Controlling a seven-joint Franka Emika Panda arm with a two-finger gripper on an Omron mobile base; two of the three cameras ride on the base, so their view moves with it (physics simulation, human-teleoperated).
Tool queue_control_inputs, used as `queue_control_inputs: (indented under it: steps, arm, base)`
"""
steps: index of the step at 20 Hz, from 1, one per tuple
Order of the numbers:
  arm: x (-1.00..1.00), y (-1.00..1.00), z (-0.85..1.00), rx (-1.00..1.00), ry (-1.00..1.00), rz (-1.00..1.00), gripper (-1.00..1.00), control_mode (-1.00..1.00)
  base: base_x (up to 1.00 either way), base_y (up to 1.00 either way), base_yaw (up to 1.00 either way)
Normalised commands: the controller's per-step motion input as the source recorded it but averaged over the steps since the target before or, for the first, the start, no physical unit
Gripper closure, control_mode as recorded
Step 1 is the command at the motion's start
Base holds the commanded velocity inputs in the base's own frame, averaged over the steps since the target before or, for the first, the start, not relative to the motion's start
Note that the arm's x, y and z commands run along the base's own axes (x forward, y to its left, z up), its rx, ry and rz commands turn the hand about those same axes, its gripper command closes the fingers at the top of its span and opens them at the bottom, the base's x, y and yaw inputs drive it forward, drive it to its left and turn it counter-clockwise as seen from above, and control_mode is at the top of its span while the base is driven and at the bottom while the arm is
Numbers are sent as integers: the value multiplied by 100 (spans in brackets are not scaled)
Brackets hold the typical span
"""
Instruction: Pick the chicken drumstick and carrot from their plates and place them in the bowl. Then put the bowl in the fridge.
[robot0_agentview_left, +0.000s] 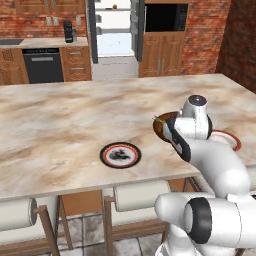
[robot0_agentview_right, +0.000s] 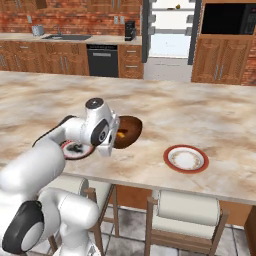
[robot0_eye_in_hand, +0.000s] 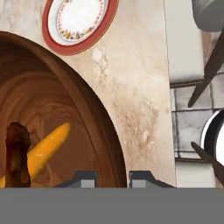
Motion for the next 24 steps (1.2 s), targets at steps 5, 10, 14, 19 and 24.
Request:
queue_control_inputs:
  steps: [5,10,14,19,24]
  arm:
    - [-47,27,23,17,-5,-8,100,-100]
    - [-50,12,17,21,-6,-3,100,-100]
    - [-33,22,21,3,-15,0,100,-100]
    - [-16,23,9,-4,-5,0,100,-100]
    - [0,0,0,-1,0,0,100,-100]
  base:
    - [0,0,0]
    - [0,0,0]
    - [0,0,0]
    - [0,0,0]
    - [0,0,0]
